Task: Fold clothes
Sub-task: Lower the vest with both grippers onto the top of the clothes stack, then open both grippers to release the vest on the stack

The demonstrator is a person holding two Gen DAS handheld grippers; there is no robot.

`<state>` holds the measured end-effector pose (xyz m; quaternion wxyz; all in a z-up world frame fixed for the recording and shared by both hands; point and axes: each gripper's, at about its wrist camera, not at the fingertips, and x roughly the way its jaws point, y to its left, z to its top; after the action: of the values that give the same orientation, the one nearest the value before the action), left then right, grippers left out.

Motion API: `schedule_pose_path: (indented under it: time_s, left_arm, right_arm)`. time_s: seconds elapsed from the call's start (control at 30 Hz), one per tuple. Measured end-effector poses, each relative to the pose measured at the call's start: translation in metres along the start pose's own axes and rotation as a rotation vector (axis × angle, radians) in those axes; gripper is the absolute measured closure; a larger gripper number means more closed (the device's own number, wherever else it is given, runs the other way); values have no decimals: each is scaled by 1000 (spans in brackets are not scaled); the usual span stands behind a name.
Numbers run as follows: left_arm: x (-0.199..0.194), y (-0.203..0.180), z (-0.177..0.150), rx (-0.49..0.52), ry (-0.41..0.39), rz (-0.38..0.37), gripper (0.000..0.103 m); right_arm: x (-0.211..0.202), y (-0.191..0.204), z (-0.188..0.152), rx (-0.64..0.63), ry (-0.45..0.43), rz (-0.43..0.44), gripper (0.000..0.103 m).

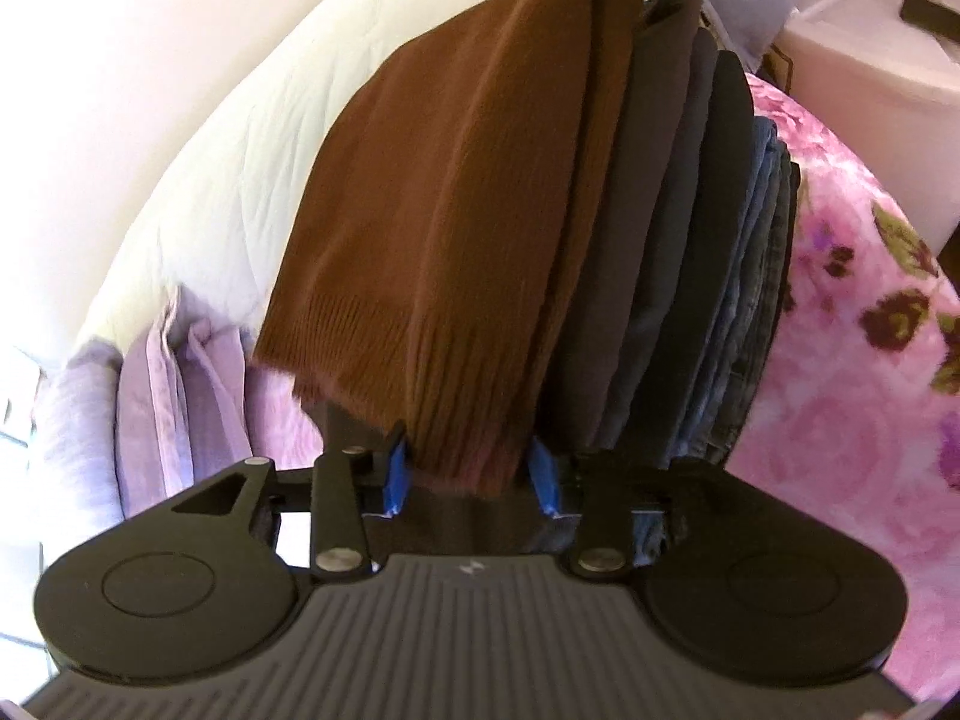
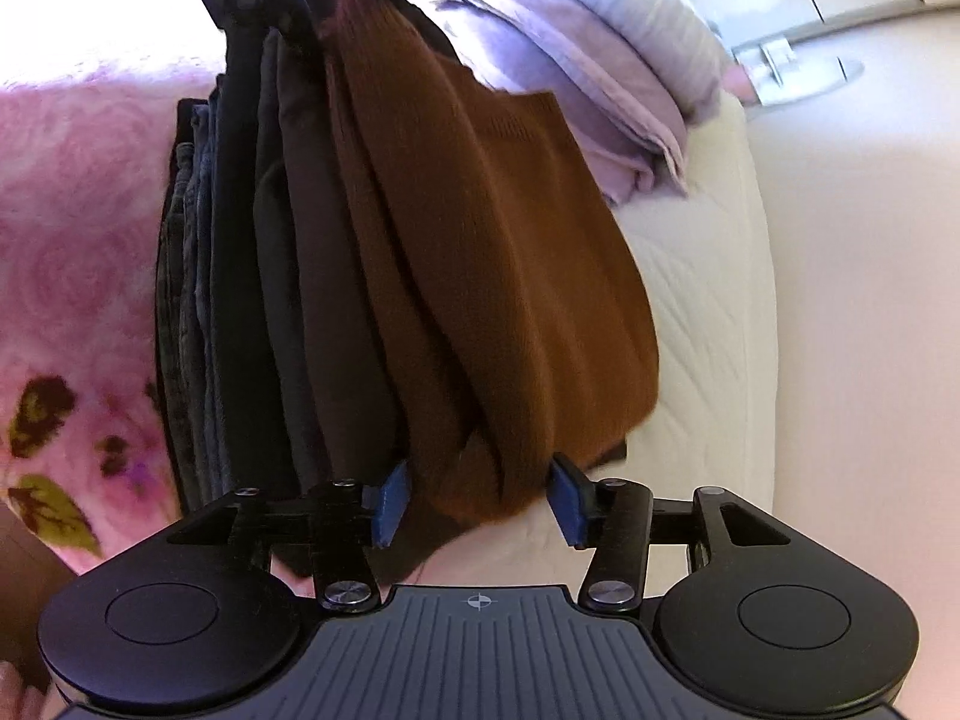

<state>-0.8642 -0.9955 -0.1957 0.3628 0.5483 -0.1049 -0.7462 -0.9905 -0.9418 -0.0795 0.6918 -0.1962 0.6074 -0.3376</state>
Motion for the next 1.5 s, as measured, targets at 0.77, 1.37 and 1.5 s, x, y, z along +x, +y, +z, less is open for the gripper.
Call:
schedule_pose_path:
  time_s: [0.77,1.37,1.5]
  left_arm:
    - [8,45,11,-431,-2,-130,72]
    - [-31,31,-15,-514,67,-116,58]
    - [-53,29,-28,-699,59,-139,37]
  right_arm:
    - [29,-94,-11,1035,-76,360,54]
    - [-21,-66,-21,1043,3,274,46]
    - [-41,-50,-31,1115,33,268,35]
